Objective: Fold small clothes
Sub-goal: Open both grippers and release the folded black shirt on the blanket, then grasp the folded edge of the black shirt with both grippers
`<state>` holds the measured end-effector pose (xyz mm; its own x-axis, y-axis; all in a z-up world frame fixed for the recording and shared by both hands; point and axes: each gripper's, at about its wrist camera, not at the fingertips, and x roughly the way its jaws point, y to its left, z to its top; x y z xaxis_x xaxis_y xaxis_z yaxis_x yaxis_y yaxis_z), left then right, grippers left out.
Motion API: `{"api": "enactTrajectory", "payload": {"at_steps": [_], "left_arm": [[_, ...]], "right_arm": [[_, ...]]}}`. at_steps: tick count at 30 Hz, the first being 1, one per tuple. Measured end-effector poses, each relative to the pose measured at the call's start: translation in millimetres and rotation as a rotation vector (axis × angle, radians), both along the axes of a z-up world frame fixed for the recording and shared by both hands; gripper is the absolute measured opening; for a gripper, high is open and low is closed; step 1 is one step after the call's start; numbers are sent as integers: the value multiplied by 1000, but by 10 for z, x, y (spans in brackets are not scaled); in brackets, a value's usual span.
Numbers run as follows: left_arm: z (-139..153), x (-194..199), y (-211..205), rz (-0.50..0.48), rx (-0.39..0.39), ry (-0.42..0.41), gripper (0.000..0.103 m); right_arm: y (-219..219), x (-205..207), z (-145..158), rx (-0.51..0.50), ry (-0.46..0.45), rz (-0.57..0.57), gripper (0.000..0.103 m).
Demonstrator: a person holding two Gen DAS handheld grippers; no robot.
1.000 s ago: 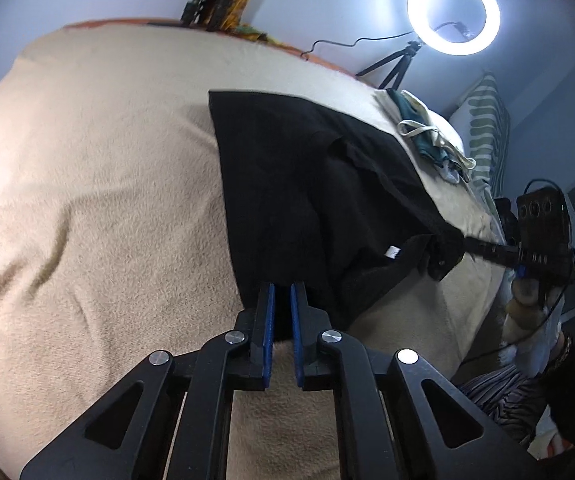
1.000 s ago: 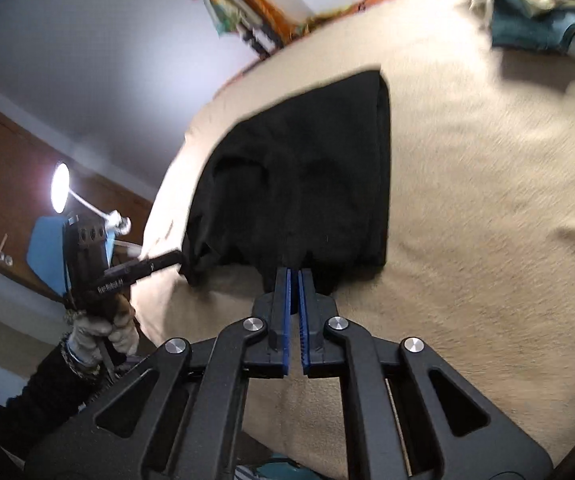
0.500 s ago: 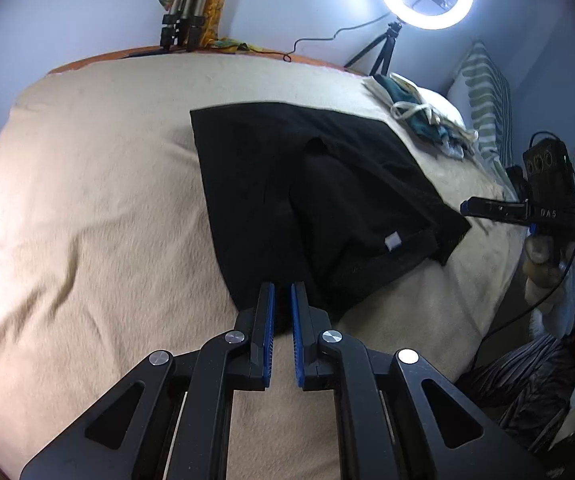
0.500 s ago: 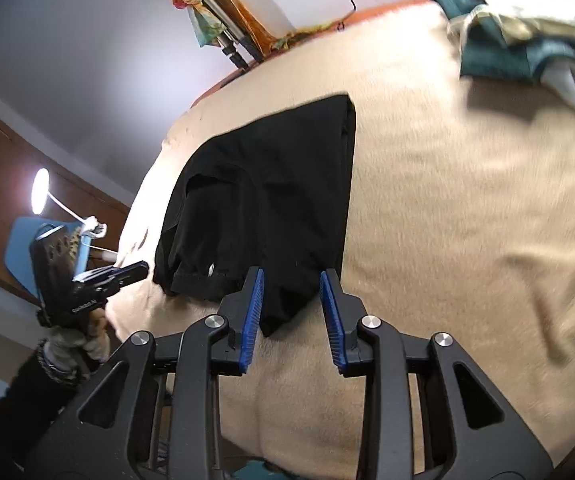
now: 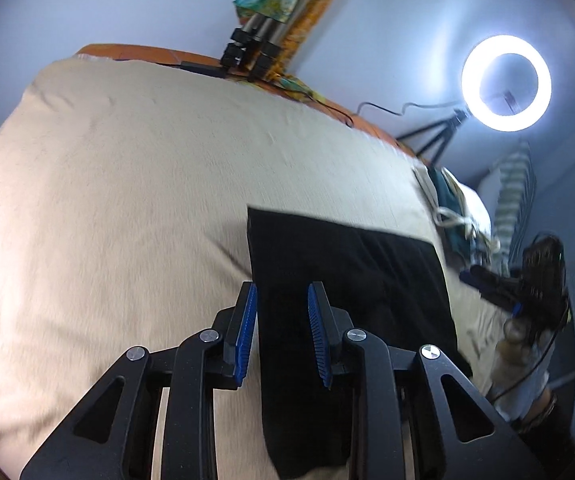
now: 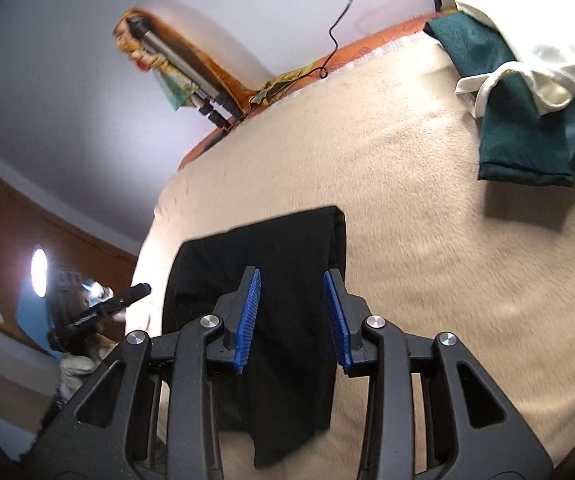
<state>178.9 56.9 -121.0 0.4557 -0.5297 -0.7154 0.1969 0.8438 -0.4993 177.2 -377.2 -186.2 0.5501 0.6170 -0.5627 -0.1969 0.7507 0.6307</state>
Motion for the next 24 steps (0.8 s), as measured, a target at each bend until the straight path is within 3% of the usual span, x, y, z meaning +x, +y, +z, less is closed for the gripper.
{"api": "enactTrajectory", "payload": {"at_steps": [7, 12, 16, 17, 18, 24], "left_arm": [[-260, 305, -19, 15, -56, 92, 25], [-314, 365, -38, -3, -98, 108, 25], [-279, 374, -72, -21, -106, 72, 21], [-268, 377, -88, -23, -99, 67, 18], [-255, 374, -90, -22, -98, 60, 3], [-113, 382, -22, 10, -116, 13, 1]], "right_arm": [[44, 302, -172, 31, 46, 19, 35], [150, 400, -226, 1, 53, 44, 35], [237, 482, -227, -13, 48, 61, 9], [251, 496, -221, -18, 45, 60, 8], [262, 515, -219, -25, 42, 57, 6], [165, 593, -98, 15, -8, 31, 4]]}}
